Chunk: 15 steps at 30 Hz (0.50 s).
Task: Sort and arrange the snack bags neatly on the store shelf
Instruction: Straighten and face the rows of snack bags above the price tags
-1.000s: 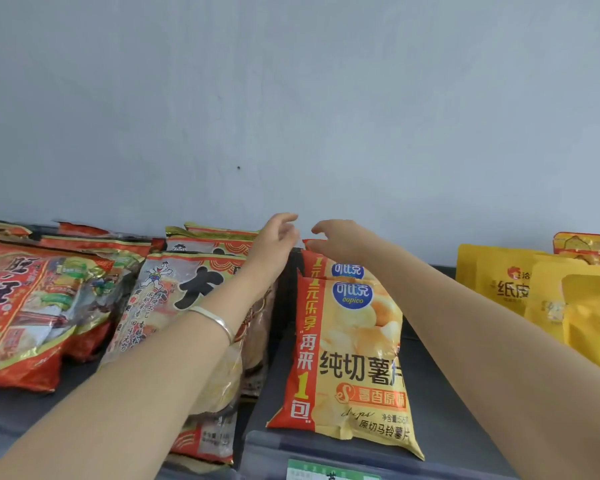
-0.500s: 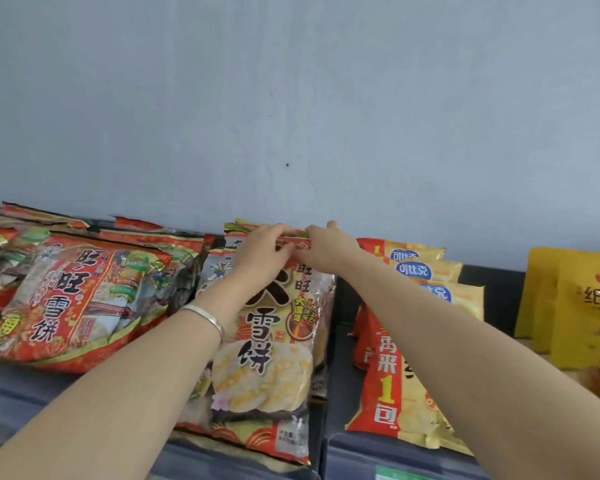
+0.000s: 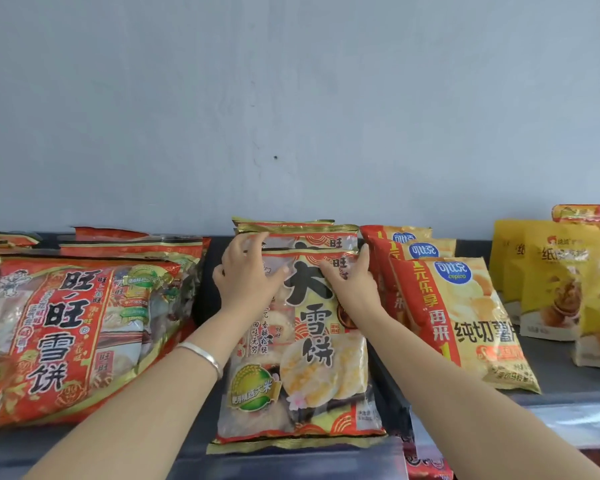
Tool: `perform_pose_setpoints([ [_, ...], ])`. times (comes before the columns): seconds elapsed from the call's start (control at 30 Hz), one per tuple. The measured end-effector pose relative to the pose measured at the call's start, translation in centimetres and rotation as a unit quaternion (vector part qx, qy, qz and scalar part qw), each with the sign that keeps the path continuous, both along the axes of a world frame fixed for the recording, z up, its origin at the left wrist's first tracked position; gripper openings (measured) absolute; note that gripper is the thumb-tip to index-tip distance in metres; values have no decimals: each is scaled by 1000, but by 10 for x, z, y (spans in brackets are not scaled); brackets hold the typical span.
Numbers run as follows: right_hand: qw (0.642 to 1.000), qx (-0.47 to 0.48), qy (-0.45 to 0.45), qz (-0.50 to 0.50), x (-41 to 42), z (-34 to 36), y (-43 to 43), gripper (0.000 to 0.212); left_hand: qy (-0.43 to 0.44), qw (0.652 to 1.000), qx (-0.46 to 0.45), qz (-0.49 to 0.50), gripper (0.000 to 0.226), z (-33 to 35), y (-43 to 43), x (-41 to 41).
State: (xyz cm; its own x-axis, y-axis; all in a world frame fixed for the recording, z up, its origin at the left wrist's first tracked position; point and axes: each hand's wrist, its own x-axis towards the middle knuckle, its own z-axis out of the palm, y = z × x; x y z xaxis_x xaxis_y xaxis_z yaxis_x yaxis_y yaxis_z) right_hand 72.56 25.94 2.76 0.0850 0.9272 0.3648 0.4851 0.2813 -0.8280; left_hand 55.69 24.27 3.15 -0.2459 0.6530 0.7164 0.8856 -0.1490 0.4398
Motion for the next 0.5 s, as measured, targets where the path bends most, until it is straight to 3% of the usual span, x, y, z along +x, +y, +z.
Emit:
perform_pose_setpoints([
  [0.13,1000,-12,22,-13,1,-14,-10,107,-167,980,-65,-82,94,-17,-12,-15],
  [0.27,1000,-10,9,-6,-7,-11,-15,99,-421,870,-127,-222,98,-32,-18,-31],
  [0.37,1000,-2,6,8,-16,-12,-15,96,-441,855,-145,-231,88,-32,-15,-42],
  [0.5,1000,2,-12,-17,-17,-13,-13,94,-414,872,-144,-216,85,-32,-15,-43],
])
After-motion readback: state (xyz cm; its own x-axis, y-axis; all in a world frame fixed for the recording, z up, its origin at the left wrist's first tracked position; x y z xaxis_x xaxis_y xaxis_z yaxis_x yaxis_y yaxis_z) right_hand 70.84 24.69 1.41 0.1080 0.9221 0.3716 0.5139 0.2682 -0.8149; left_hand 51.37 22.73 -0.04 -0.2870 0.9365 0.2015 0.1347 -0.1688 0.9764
